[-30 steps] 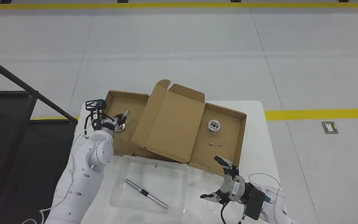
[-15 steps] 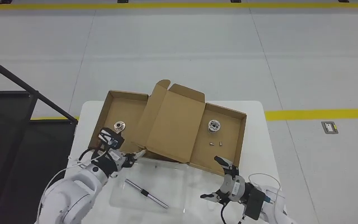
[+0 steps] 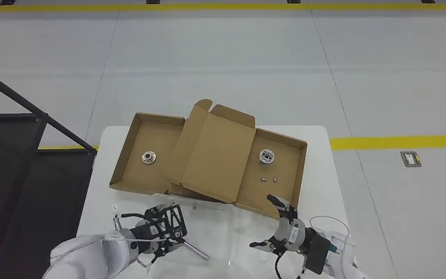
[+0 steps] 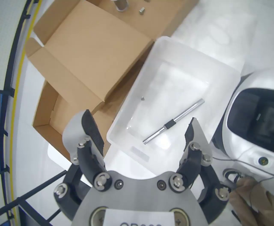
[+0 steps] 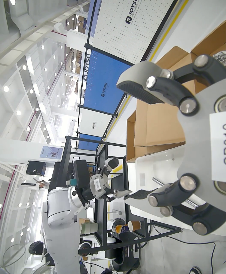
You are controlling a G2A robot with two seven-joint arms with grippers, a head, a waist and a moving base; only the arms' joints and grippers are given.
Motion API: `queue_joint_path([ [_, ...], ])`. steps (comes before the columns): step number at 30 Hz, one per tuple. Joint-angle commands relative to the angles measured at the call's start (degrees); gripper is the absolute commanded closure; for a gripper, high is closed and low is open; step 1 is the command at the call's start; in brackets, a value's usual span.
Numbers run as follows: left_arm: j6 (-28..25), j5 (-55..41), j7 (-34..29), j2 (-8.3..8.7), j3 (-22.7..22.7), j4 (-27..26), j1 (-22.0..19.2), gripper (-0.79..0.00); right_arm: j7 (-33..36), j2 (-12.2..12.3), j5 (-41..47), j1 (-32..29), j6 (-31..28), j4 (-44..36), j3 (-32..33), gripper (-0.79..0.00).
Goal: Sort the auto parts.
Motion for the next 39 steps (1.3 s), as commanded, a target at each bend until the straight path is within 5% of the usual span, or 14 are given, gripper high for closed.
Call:
queue_joint_path([
  [1,-0.26,0.97,0.51,0.3,1.09,0.18,0.2,-0.785,-0.01,0.0,-0.01,0.0,-0.05,0.0,0.0,-0.785],
  [12,0.65,3.28,0.1,0.37,1.48,1.51,0.32,-0.785,-0.01,0.0,-0.01,0.0,-0.05,0.0,0.0,-0.785],
  [24,-5.99,22.63,6.25,1.82,15.94,12.03,-9.41,-0.785,-0.01,0.0,-0.01,0.0,-0.05,0.0,0.0,-0.785],
  [25,-5.99,22.71,6.25,2.02,17.18,12.81,-10.38,-0.763,-0.01,0.0,-0.01,0.0,-0.05,0.0,0.0,-0.785],
  [28,-5.99,23.28,6.25,2.79,20.47,14.96,-12.8,-0.499,-0.01,0.0,-0.01,0.0,-0.05,0.0,0.0,-0.785],
  [31,-5.99,23.12,6.25,3.81,23.73,16.83,-14.81,-0.376,-0.01,0.0,-0.01,0.0,-0.05,0.0,0.0,-0.785],
  [39,-5.99,19.62,6.24,7.25,34.1,23.54,-23.35,-0.345,-0.01,0.0,-0.01,0.0,-0.05,0.0,0.0,-0.785],
])
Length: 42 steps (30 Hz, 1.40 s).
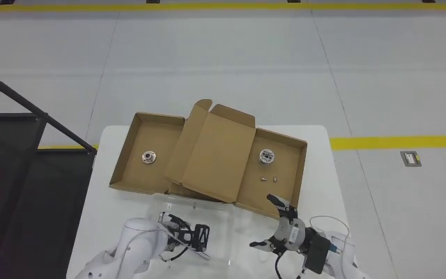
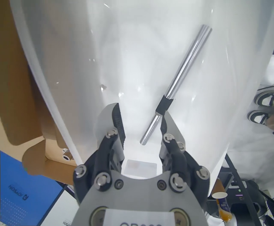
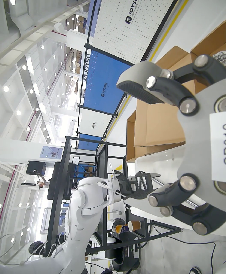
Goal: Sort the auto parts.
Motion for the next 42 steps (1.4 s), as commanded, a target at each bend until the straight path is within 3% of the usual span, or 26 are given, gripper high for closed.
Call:
queue_joint_path([
  [1,0.0,-1.36,0.0,0.98,3.69,1.93,-3.07,-0.369,-0.01,0.0,-0.01,0.0,-0.05,0.0,0.0,-0.785],
  [4,0.0,-3.54,0.0,2.22,8.49,4.68,-7.56,-0.477,-0.01,0.0,-0.01,0.0,-0.05,0.0,0.0,-0.785],
  [7,0.0,-7.02,0.0,3.21,13.69,6.42,-11.88,-0.391,-0.01,0.0,-0.01,0.0,-0.05,0.0,0.0,-0.785],
  [10,0.0,-9.58,0.0,4.14,18.55,7.97,-16.06,-0.366,-0.01,0.0,-0.01,0.0,-0.05,0.0,0.0,-0.785],
  [16,0.0,-14.06,0.0,5.31,26.99,10.04,-23.23,-0.388,-0.01,0.0,-0.01,0.0,-0.05,0.0,0.0,-0.785],
  [21,0.0,-17.29,0.0,5.66,32.19,10.98,-27.55,-0.468,-0.01,0.0,-0.01,0.0,-0.05,0.0,0.0,-0.785],
  [26,1.66,-20.55,-1.66,5.67,35.77,11.08,-30.0,-0.582,-0.01,0.0,-0.01,0.0,-0.05,0.0,0.0,-0.785],
  [32,6.17,-24.31,-6.16,5.36,38.27,10.21,-31.02,-0.625,-0.01,0.0,-0.01,0.0,-0.05,0.0,0.0,-0.785],
  [37,9.72,-24.64,-9.72,4.87,40.02,9.93,-31.35,-0.591,-0.01,0.0,-0.01,0.0,-0.05,0.0,0.0,-0.785],
  [42,10.13,-26.01,-10.12,4.34,40.87,11.27,-32.14,-0.499,-0.01,0.0,-0.01,0.0,-0.05,0.0,0.0,-0.785],
])
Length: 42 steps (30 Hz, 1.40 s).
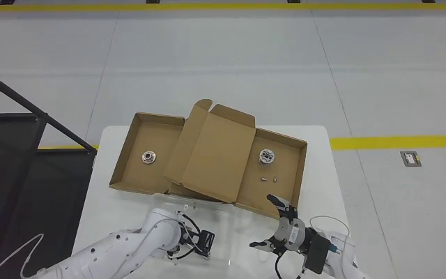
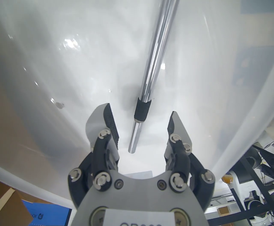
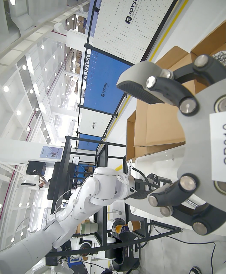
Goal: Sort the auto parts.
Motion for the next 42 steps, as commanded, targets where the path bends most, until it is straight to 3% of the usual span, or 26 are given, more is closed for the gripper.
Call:
queue_joint_path([
  [1,0.32,-0.37,-0.31,-0.25,0.13,0.97,-0.33,-0.493,-0.01,0.0,-0.01,0.0,-0.05,0.0,0.0,-0.785],
  [10,0.57,-0.46,-0.57,-1.91,1.08,3.32,-0.65,-0.449,-0.01,0.0,-0.01,0.0,-0.05,0.0,0.0,-0.785],
  [13,0.28,-0.34,-0.27,-2.44,1.36,4.07,-0.77,-0.391,-0.01,0.0,-0.01,0.0,-0.05,0.0,0.0,-0.785],
  [23,0.06,0.48,-0.05,-4.13,1.95,6.49,-1.0,-0.323,-0.01,0.0,-0.01,0.0,-0.05,0.0,0.0,-0.785],
  [26,0.03,0.58,-0.02,-4.59,1.97,7.15,-1.01,-0.234,-0.01,0.0,-0.01,0.0,-0.05,0.0,0.0,-0.785],
  [29,-0.12,0.49,0.13,-4.99,1.94,7.55,-1.05,0.0,-0.01,0.0,-0.01,0.0,-0.05,0.0,0.0,-0.785],
  [31,-0.05,0.43,0.05,-5.13,1.72,7.61,-1.17,0.0,-0.01,0.0,-0.01,0.0,-0.05,0.0,0.0,-0.785],
  [36,0.26,-0.7,-0.25,-4.51,0.09,5.37,-1.14,0.0,-0.01,0.0,-0.01,0.0,-0.05,0.0,0.0,-0.785],
  [42,0.99,-2.72,0.51,-1.24,-4.8,-1.0,0.28,0.0,-0.01,0.0,-0.01,0.0,-0.05,0.0,0.0,-0.785],
])
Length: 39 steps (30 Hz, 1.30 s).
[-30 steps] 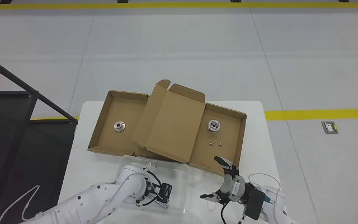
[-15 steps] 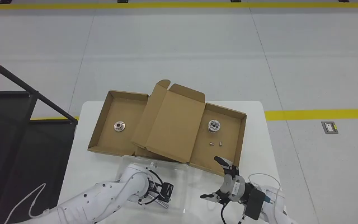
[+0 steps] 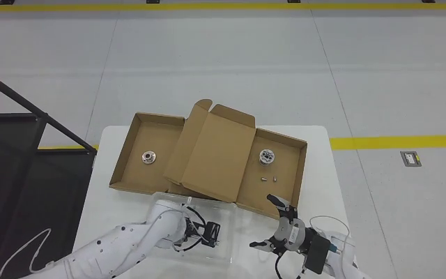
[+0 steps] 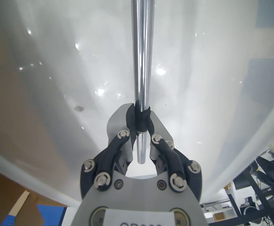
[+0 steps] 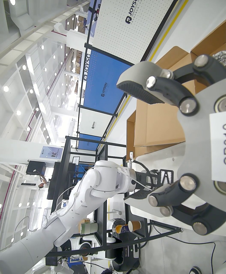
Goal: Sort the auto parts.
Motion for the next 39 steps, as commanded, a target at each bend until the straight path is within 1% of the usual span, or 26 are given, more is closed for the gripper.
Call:
queue_joint_path([
  [1,0.54,-0.56,0.64,1.65,-2.35,-3.12,0.98,0.0,-0.01,0.0,-0.01,0.0,-0.05,0.0,0.0,-0.785],
  [4,2.48,-1.14,2.16,4.3,-6.41,-7.43,3.14,0.0,-0.01,0.0,-0.01,0.0,-0.05,0.0,0.0,-0.785],
  [9,5.82,-2.3,7.76,8.84,-14.42,-13.21,8.46,0.0,-0.01,0.0,-0.01,0.0,-0.05,0.0,0.0,-0.785],
  [14,7.56,-2.53,17.04,12.94,-23.45,-16.64,14.63,0.0,-0.01,0.0,-0.01,0.0,-0.05,0.0,0.0,-0.785],
  [16,9.09,-2.39,20.18,14.4,-26.93,-17.96,17.6,0.0,-0.01,0.0,-0.01,0.0,-0.05,0.0,0.0,-0.785],
  [20,10.92,-3.17,28.55,17.13,-34.52,-20.26,23.86,0.0,-0.01,0.0,-0.01,0.0,-0.05,0.0,0.0,-0.785],
  [22,10.96,-3.58,32.7,18.41,-38.39,-20.92,27.19,0.0,-0.01,0.0,-0.01,0.0,-0.05,0.0,0.0,-0.785],
  [24,9.26,-4.68,36.4,19.37,-41.35,-21.23,29.89,0.0,-0.01,0.0,-0.01,0.0,-0.05,0.0,0.0,-0.785],
  [25,9.13,-4.65,37.72,20.08,-43.88,-21.14,31.75,0.0,-0.01,0.0,-0.01,0.0,-0.05,0.0,0.0,-0.785],
  [26,9.65,-4.47,37.92,20.53,-45.4,-21.85,33.36,0.0,-0.01,0.0,-0.01,0.0,-0.05,0.0,0.0,-0.785],
  [27,9.77,-4.37,37.92,20.67,-45.85,-22.23,33.89,0.0,-0.01,0.0,-0.01,0.0,-0.05,0.0,0.0,-0.785],
  [39,9.77,-4.37,37.92,20.67,-45.85,-22.23,33.89,0.0,-0.01,0.0,-0.01,0.0,-0.05,0.0,0.0,-0.785],
])
